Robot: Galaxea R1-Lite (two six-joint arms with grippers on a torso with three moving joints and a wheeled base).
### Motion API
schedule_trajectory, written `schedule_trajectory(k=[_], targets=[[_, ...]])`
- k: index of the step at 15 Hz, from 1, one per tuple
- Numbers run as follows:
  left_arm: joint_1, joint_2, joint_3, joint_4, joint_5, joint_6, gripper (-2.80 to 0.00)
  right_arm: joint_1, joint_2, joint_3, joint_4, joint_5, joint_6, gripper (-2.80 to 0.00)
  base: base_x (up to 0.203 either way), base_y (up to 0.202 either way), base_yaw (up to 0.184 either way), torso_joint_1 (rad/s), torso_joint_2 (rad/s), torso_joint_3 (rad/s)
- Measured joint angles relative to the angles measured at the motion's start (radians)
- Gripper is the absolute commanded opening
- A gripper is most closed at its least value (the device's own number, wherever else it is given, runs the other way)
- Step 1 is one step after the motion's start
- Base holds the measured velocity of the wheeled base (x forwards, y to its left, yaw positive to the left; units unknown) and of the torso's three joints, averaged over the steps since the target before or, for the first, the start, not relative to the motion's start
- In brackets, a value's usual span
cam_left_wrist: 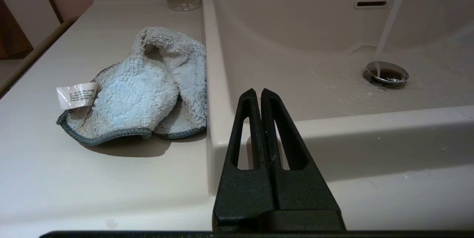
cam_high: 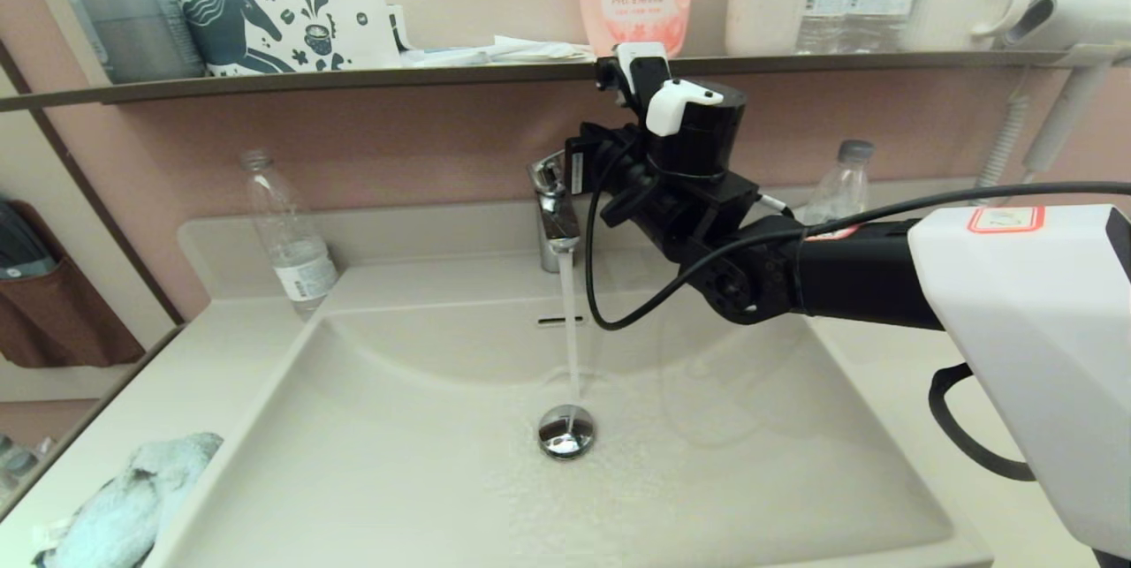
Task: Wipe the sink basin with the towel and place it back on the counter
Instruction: Turn off the faucet
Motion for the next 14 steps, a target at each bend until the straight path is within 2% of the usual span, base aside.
schedule_trajectory(k=[6, 10, 14], targets=[[0.000, 0.000, 0.000, 0.000, 0.000, 0.000, -2.80, -0.001, -0.004, 0.000, 0.045, 0.017, 0.000, -2.80, 0.000, 0.000, 0.000, 0.000, 0.00, 0.000], [0.000, 0.000, 0.000, 0.000, 0.000, 0.000, -2.80, -0.001, -0.011, 0.007, 0.057, -0.016, -0.001, -2.80, 0.000, 0.000, 0.000, 0.000, 0.00, 0.000], [0.000, 0.000, 0.000, 0.000, 0.000, 0.000, -2.80, -0.001, -0.033, 0.020, 0.146, -0.036, -0.001, -2.80, 0.000, 0.000, 0.000, 0.000, 0.00, 0.000]])
